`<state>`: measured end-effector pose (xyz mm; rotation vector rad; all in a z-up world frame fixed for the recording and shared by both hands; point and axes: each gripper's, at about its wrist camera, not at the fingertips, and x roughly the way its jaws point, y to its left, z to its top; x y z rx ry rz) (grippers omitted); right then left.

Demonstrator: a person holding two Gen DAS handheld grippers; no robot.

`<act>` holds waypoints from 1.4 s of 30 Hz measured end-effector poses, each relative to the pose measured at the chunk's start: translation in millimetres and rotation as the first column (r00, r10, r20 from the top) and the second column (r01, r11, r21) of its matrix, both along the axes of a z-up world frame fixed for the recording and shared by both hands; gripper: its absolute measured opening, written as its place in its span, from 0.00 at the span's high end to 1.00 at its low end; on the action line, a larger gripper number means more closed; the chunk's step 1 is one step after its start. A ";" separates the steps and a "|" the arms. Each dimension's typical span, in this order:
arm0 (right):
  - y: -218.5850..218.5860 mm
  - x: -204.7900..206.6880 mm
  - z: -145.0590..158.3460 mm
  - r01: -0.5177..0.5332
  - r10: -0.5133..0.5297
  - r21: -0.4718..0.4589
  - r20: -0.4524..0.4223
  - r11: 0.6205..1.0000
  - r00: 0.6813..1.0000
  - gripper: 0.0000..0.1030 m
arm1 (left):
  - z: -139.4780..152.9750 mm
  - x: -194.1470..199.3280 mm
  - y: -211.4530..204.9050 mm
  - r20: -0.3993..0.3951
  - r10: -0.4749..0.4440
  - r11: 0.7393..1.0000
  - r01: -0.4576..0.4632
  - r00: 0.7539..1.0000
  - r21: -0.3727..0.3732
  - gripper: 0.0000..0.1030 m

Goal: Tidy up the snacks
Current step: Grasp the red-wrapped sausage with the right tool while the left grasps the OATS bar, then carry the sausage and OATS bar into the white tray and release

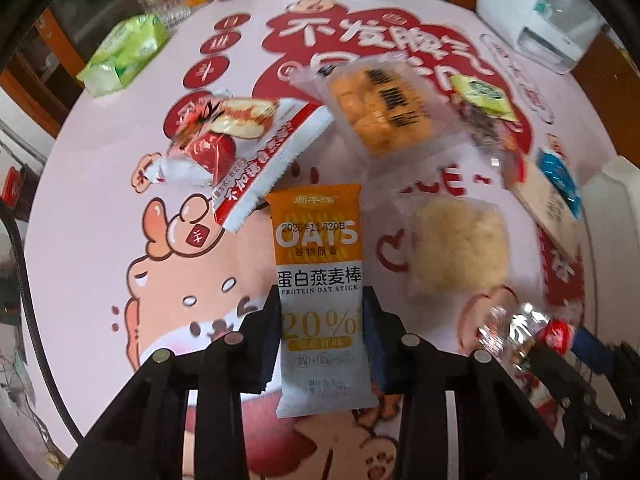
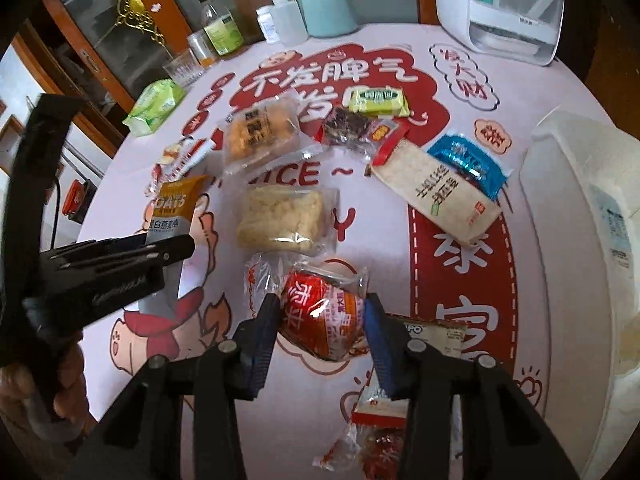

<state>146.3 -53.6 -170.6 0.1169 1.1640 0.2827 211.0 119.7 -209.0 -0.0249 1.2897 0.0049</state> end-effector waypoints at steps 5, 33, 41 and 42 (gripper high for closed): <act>-10.9 -10.4 28.5 0.005 -0.005 0.002 0.066 1.000 0.998 0.60 | 39.3 -27.4 -15.0 0.074 -0.061 0.998 0.061 0.995 0.004 0.66; -270.0 -106.7 129.4 0.347 -0.307 -0.059 0.347 0.936 0.886 0.61 | 180.8 -93.1 -287.0 0.367 -0.386 0.905 0.424 0.846 -0.026 0.65; -307.3 -101.8 99.8 0.365 -0.331 -0.078 0.277 0.928 0.902 0.60 | 166.0 -96.3 -353.2 0.322 -0.439 0.883 0.469 0.839 -0.019 0.65; -308.6 -100.4 97.0 0.360 -0.327 -0.080 0.271 0.930 0.905 0.60 | 163.2 -95.7 -358.0 0.314 -0.442 0.881 0.472 0.840 -0.020 0.65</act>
